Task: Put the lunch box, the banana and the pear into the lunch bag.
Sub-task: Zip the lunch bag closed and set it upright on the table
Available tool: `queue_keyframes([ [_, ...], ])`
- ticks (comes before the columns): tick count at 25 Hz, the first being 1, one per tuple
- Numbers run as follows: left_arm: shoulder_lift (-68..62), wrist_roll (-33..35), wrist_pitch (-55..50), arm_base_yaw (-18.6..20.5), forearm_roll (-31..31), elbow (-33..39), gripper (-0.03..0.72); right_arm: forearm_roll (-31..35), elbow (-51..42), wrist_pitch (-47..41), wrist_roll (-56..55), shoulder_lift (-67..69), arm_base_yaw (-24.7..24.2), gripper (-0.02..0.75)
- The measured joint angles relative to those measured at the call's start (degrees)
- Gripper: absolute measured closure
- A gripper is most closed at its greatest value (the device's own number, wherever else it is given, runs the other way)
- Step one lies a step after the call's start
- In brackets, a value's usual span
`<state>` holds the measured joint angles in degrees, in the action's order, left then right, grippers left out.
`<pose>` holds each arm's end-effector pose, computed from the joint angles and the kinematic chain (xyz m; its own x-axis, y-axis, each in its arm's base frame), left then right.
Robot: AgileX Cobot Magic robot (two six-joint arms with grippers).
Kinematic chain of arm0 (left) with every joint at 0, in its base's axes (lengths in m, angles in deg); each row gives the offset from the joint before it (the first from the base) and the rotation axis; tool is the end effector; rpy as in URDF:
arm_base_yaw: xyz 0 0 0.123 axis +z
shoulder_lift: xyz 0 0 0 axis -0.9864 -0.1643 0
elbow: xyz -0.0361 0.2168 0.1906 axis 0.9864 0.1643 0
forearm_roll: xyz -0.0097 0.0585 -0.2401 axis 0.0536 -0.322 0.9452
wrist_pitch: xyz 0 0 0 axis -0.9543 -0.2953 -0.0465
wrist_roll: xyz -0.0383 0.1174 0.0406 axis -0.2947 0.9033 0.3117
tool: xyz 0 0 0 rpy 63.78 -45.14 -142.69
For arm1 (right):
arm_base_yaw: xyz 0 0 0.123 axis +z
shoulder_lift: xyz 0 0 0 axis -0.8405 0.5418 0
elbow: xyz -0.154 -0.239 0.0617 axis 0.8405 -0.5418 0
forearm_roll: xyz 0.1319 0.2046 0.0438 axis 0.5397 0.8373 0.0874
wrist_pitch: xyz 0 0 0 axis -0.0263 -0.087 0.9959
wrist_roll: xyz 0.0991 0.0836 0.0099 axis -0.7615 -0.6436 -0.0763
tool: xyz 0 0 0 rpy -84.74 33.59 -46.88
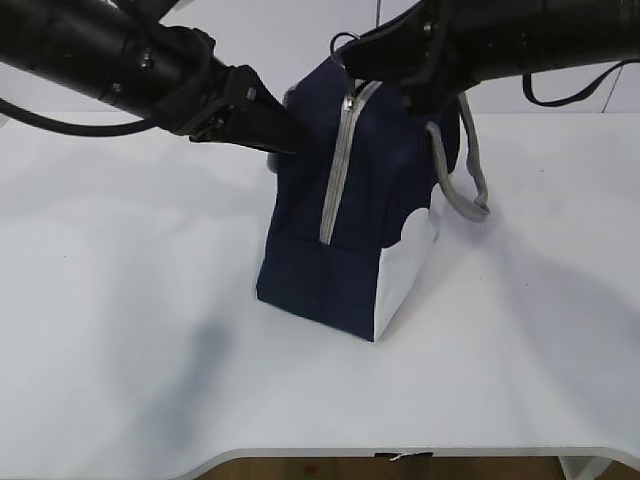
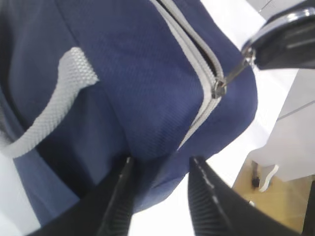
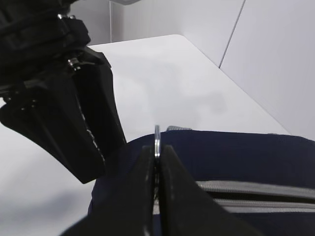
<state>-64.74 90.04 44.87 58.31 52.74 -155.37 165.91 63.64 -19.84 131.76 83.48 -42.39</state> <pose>0.3340 -0.2225 0.2751 -0.6541 0.2524 -0.7130 0.6961 0.5698 -0.4368 0.3374 0.1678 0.3279 -0.0303 -0.3832 -0.9232 -0.8233 0.5333 -0.1944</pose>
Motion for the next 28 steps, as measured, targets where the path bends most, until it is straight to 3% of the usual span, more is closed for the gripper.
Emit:
queue_keyframes([
  [5, -0.4, 1.1, 0.6, 0.0, 1.0, 0.0, 0.649, 0.0, 0.0, 0.1, 0.0, 0.0, 0.0, 0.731],
  [7, -0.5, 1.2, 0.6, 0.0, 1.0, 0.0, 0.689, 0.0, 0.0, 0.1, 0.0, 0.0, 0.0, 0.731],
  [17, -0.2, 1.3, -1.7, 0.0, 0.3, 0.0, 0.697, 0.0, 0.3, 1.3, 0.0, 0.0, 0.0, 0.731],
  [28, 2.7, -1.7, -5.7, 0.0, -6.3, 0.0, 0.697, 1.0, 2.5, 2.3, 0.0, 0.0, 0.1, 0.731],
])
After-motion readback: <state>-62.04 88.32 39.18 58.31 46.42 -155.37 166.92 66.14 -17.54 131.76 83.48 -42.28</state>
